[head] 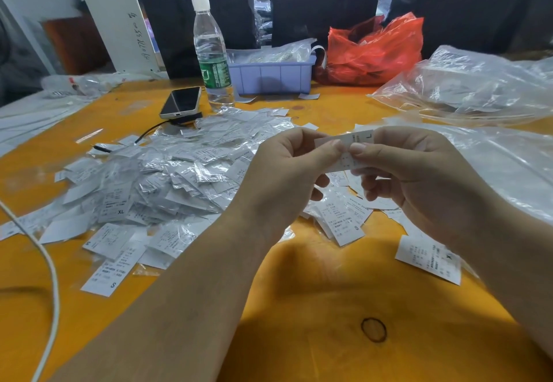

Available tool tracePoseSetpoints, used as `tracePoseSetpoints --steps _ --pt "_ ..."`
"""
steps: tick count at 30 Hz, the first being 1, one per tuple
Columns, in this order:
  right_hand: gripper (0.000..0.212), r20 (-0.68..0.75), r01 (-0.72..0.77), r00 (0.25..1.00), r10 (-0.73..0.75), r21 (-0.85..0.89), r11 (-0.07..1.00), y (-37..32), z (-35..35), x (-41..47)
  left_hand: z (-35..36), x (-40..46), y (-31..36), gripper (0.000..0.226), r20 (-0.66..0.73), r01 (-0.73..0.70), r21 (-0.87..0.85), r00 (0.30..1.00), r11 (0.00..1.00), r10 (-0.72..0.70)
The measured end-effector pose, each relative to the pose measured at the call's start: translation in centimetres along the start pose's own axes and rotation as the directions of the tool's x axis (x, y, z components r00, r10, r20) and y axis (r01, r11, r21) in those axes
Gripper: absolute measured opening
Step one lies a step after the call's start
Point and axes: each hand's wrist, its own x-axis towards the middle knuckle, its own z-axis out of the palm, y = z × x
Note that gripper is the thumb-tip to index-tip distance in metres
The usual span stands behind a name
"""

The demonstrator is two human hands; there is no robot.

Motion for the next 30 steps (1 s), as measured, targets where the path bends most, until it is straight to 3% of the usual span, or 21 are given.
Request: tracePoseSetpoints --steps 6,9,14,18,23,30 --pt "0.017 -0.046 0.017 0.999 -0.017 0.016 1.0 0.0 -0.32 0.37 -0.17 0.29 0.04 0.009 -0.095 0.018 -0.008 0.995 1.0 -0.018" --pt "0.012 -0.045 0.011 0.999 -0.01 0.021 1.0 0.22 -0.24 0.27 0.18 0.05 -0.06 0.006 -0.07 -0.022 0.033 0.997 0.999 0.025" --pt "0.026 -0.016 -0.008 1.0 0.008 -0.005 1.0 0.37 -0.17 0.18 0.57 -0.32 -0.15 0.004 0.002 -0.079 0.092 0.997 0.993 0.079" --pt "0.024 -0.008 -0.018 1.0 0.018 0.029 0.999 0.4 -0.02 0.22 0.56 -0.34 -0.06 0.003 0.001 -0.106 0.144 0.994 0.984 0.107" --pt "0.031 -0.001 -0.018 1.0 0.018 0.011 1.0 0.37 0.0 0.18 0.34 -0.25 0.07 0.003 0.003 -0.08 0.117 0.997 0.99 0.08" --pt "0.019 0.008 -0.006 1.0 0.006 0.028 1.0 0.37 0.14 0.13 0.43 -0.13 0.13 0.012 0.032 -0.048 0.109 0.998 0.993 0.045"
